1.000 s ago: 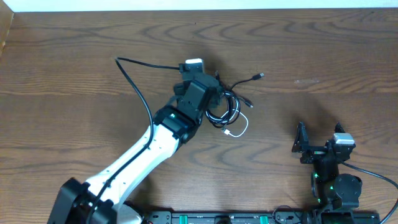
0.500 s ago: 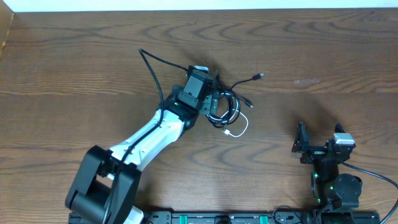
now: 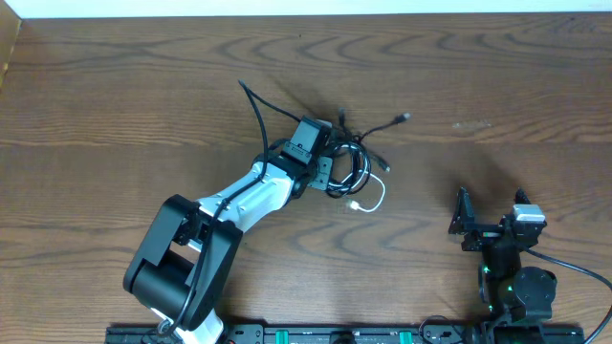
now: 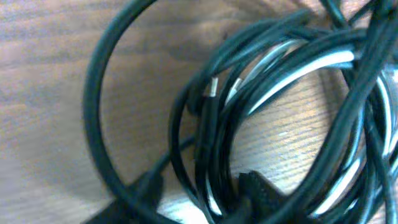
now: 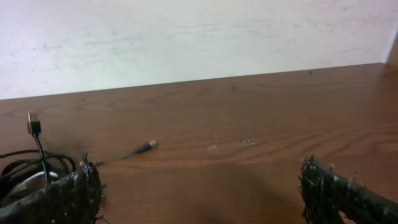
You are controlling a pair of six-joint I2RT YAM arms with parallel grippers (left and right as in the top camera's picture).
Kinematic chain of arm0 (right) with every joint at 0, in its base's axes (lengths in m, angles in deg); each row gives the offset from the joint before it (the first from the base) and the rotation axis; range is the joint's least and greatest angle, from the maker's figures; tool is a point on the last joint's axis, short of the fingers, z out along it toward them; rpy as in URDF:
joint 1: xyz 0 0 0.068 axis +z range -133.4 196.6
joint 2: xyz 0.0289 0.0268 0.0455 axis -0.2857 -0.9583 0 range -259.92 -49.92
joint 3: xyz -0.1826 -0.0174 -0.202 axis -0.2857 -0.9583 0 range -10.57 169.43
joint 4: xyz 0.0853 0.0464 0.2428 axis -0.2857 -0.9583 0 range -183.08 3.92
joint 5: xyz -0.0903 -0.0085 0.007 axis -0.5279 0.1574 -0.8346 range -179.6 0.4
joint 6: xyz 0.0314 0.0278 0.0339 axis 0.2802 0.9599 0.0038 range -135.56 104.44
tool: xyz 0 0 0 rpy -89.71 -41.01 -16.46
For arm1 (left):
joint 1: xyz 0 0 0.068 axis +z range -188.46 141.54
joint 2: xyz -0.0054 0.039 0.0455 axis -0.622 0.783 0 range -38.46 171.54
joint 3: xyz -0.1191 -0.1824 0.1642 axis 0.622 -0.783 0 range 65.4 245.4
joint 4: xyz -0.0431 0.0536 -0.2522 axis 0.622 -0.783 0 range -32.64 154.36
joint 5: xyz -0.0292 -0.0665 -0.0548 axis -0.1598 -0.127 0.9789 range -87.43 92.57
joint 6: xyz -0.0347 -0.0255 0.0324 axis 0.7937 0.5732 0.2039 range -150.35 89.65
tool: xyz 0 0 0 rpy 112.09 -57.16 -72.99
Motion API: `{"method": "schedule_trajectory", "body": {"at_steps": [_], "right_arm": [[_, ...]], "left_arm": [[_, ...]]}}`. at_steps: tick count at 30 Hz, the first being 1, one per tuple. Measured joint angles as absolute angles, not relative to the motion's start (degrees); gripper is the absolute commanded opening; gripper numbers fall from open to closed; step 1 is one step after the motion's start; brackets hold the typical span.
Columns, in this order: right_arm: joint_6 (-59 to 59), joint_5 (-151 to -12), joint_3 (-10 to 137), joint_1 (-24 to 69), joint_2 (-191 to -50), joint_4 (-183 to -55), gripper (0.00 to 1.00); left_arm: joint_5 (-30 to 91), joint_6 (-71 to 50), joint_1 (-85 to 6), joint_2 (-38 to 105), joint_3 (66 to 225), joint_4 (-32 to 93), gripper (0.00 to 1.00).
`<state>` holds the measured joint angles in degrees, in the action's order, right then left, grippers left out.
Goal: Untangle cables
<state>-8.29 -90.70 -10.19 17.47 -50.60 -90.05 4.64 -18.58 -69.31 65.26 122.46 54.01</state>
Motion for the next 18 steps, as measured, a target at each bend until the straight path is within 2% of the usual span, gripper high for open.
{"method": "schedule_trajectory", "body": {"at_steps": [1,2,10,14,15,16,18], "right_arm": [[-8.3,-90.7,-10.2,17.5,-50.6,-90.1,0.99],[-8.3,-90.7,-10.2,17.5,-50.6,-90.1,0.99],[-8.3,-90.7,-10.2,17.5,-50.6,-90.1,0.99],[-8.3,-90.7,-10.2,17.5,-50.6,-90.1,0.99],[-8.3,-90.7,-10.2,17.5,-50.6,-90.1,0.99],[-8.3,-90.7,-10.2,17.5,-50.6,-90.1,0.99],[-8.3,-90.7,-10.2,17.5,-50.6,-90.1,0.99]], "left_arm": [[4.8,-17.4,-69.3,65.3,122.5,53.8,0.1],[5.1,-16.2,-69.3,65.3,122.5,53.6,0.08],[10.4,13.1,-69.8,65.3,122.5,52.6,0.08],[12.3,26.9,-73.1,65.3,122.5,52.7,0.08],[12.7,30.3,-74.4,65.3,122.5,52.7,0.09],[13.0,33.1,-75.5,65.3,122.5,52.9,0.17],[13.4,37.9,-77.7,65.3,122.5,53.5,0.45]]}}
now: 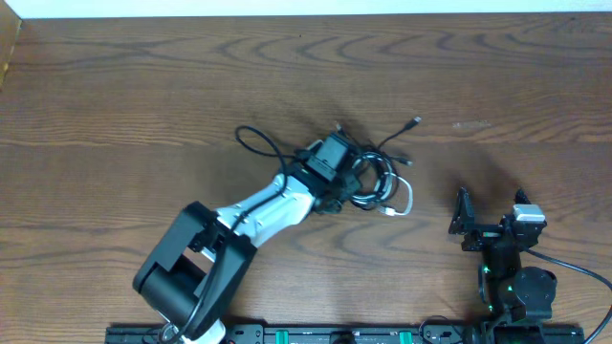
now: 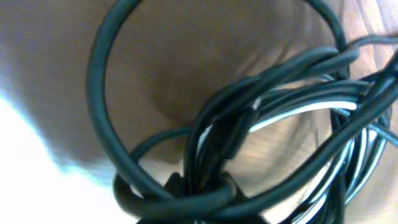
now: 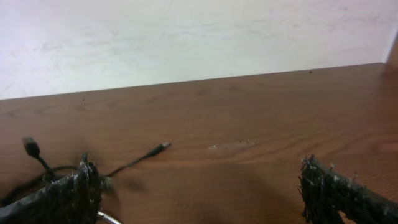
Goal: Untangle cables
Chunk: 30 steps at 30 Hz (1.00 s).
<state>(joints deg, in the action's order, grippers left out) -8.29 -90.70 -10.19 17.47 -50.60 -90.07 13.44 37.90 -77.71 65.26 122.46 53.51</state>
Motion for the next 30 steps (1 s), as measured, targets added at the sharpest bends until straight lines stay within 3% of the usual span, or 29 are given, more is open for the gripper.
{"method": "schedule_trajectory", "body": {"at_steps": [1,3,14,17,22,30], "right_arm": [[-8.3,-90.7,-10.2,17.5,-50.6,-90.1,0.99],[-8.3,-90.7,-10.2,17.5,-50.6,-90.1,0.99],[-8.3,-90.7,-10.2,17.5,-50.6,-90.1,0.99],[-8.3,-90.7,-10.2,17.5,-50.6,-90.1,0.99],[-8.3,-90.7,-10.2,17.5,-50.6,-90.1,0.99],[-8.3,-90.7,-10.2,17.5,-50.6,-90.1,0.99]], "left_arm": [[13.8,39.1,-78.6,65.3,122.5,53.8,0.56],[14.5,40.3,-80.2,65.3,122.5,53.9,0.63],[15.8,18.3,-80.8,59.6,122.5,53.8,0.64],[14.9,9.9,-80.8,53.6,122.5,53.9,0.69],[5.9,-0.9,-80.8,47.2,122.5,54.1,0.69],[-6.0,-5.8,-80.6,50.9,122.5,54.0,0.69]]}}
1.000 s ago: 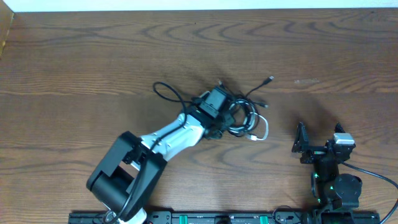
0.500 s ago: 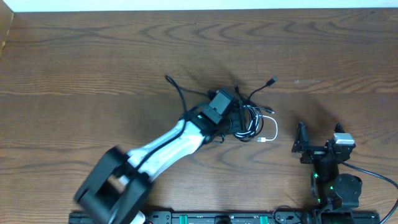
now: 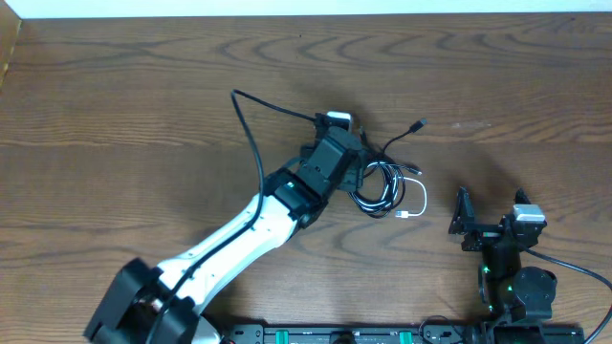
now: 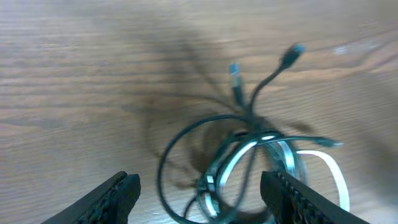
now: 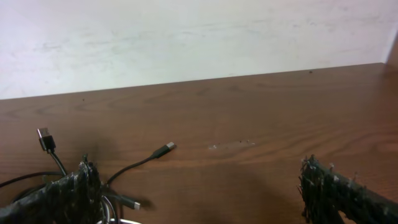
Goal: Untangle cables
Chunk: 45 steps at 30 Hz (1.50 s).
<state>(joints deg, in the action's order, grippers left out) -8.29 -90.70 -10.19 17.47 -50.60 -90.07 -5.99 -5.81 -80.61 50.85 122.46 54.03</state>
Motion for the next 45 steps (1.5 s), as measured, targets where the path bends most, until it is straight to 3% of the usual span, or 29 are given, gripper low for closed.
{"method": "schedule_trajectory", "body": {"at_steps": [3,6,16,19,22,24,25,35,43,44,45], "right_arm": [[-8.3,-90.7,-10.2,17.5,-50.6,-90.1,0.99],[-8.3,-90.7,-10.2,17.5,-50.6,-90.1,0.99],[-8.3,-90.7,-10.2,17.5,-50.6,-90.1,0.99],[-8.3,-90.7,-10.2,17.5,-50.6,-90.1,0.99],[-8.3,-90.7,-10.2,17.5,-50.6,-90.1,0.99],[-8.3,-90.7,-10.2,17.5,-50.6,-90.1,0.99],[-8.3,-90.7,-10.2,17.5,-50.6,-90.1,0.99],[-8.3,-90.7,-10.2,17.5,-50.6,-90.1,0.99],[-8.3,-90.7,-10.2,17.5,-50.6,-90.1,0.99],[-8.3,-90.7,-10.2,17.5,-50.6,-90.1,0.99],[-8.3,-90.7,-10.2,17.5,-50.6,-90.1,0.99]], "left_arm": [[-7.1,-6.3,-80.6,53.7,122.5,54.0,0.7],[-6.8,-6.4,-80.6,55.9,122.5,54.2,0.78],[-1.5,-6.9,-80.6,59.4,122.5,54.4,0.79],[-0.9,-7.1,-80.6,61.7,122.5,54.7,0.6],[-0.3,-7.2,-80.6,63.9,122.5,56.8,0.36],[-0.3,-7.5,-80.6,64.3,122.5,58.9,0.11],[-0.3,-7.2,-80.5,64.3,122.5,59.4,0.08],[-0.3,-7.7,-79.0,62.5,122.5,59.0,0.08],[-0.3,-7.7,-77.7,47.0,122.4,58.7,0.08],[-0.3,-7.7,-77.7,45.5,122.4,58.5,0.13],[-0.3,-7.7,-77.7,44.5,122.4,58.2,0.25]]}}
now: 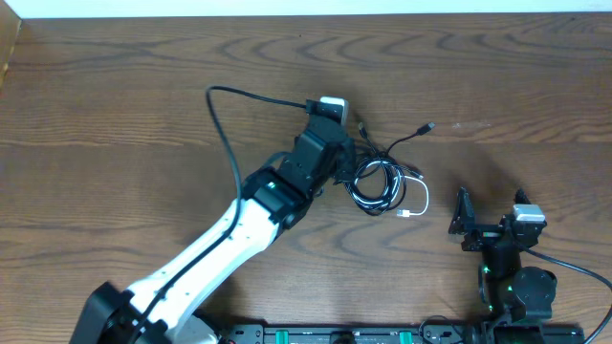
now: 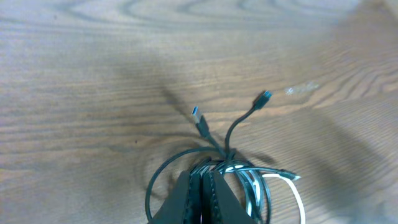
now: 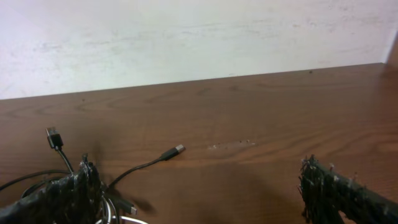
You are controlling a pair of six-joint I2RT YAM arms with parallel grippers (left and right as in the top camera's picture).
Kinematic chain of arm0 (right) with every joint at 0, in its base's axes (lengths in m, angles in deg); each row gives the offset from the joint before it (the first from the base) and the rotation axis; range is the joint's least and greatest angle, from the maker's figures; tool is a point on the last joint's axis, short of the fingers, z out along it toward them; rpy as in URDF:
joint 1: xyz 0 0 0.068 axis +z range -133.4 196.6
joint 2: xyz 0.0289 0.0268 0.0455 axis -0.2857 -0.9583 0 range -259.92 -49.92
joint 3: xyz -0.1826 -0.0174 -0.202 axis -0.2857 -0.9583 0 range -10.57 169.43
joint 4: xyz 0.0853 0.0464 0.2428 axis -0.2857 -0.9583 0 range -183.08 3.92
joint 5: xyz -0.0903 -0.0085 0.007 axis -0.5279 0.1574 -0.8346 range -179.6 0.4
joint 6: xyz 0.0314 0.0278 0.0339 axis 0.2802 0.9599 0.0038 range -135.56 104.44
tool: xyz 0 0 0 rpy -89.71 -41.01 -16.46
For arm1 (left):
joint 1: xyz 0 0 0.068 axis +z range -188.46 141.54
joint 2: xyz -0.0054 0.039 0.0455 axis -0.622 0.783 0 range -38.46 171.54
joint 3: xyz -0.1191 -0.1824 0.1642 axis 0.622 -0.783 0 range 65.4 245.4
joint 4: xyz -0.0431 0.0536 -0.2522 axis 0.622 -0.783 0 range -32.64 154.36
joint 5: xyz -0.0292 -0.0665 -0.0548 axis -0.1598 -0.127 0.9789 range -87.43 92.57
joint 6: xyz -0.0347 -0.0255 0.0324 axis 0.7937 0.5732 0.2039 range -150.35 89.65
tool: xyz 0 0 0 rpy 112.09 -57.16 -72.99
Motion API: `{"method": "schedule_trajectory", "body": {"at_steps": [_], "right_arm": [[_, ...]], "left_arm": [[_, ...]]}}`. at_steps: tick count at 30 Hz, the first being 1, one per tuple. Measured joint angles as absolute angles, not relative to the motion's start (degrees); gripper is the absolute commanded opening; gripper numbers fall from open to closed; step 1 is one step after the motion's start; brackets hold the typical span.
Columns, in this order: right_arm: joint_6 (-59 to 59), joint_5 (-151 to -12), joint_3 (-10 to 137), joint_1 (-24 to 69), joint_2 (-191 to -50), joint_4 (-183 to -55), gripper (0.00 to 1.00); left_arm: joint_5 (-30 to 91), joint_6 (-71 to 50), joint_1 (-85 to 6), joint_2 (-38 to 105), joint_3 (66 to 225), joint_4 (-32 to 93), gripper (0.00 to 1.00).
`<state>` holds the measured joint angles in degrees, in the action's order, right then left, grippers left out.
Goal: Untangle cables
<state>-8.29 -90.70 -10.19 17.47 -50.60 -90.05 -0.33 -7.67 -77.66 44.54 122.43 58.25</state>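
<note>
A tangled bundle of black cables [image 1: 378,183] lies right of the table's middle, with a white cable [image 1: 418,203] looping out on its right. Two plug ends [image 2: 264,96] stick out at the far side. My left gripper [image 1: 346,170] is shut at the bundle's near edge [image 2: 200,175], and black strands run out from its tips. The bundle's plug [image 3: 178,150] shows in the right wrist view. My right gripper [image 3: 208,199] stands open over bare wood, right of the bundle.
A thin black lead [image 1: 215,105] arcs from the left wrist out to the upper left and back down to the arm. The wooden table [image 1: 497,86] ends at a white wall behind.
My left gripper was open above the bundle; now its fingers are shut together at the bundle's near edge. The far plug lies slightly further right. The right arm has not moved.
My left gripper was first down in the tangle near the table's middle. The bundle then lay further right with the gripper still in it. After that the gripper was raised and open over the bundle, and now it is shut on its edge.
</note>
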Motion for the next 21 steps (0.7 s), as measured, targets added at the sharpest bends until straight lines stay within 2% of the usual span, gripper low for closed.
{"method": "schedule_trajectory", "body": {"at_steps": [2,6,7,8,15,19,21], "right_arm": [[-8.3,-90.7,-10.2,17.5,-50.6,-90.1,0.99],[-8.3,-90.7,-10.2,17.5,-50.6,-90.1,0.99],[-8.3,-90.7,-10.2,17.5,-50.6,-90.1,0.99],[-8.3,-90.7,-10.2,17.5,-50.6,-90.1,0.99],[-8.3,-90.7,-10.2,17.5,-50.6,-90.1,0.99],[-8.3,-90.7,-10.2,17.5,-50.6,-90.1,0.99],[-8.3,-90.7,-10.2,17.5,-50.6,-90.1,0.99]], "left_arm": [[-0.4,-7.5,-77.7,43.6,122.5,57.1,0.54],[-0.3,-7.6,-77.7,45.0,122.5,53.3,0.79],[-0.3,-7.6,-77.7,45.9,122.5,52.7,0.9],[-0.2,-7.7,-77.7,46.9,122.5,52.5,0.96],[2.6,-15.6,-77.7,54.5,122.5,54.4,0.98],[2.9,-20.1,-77.7,58.3,122.5,57.5,0.85],[3.0,-22.0,-77.7,60.3,122.5,59.1,0.84]]}}
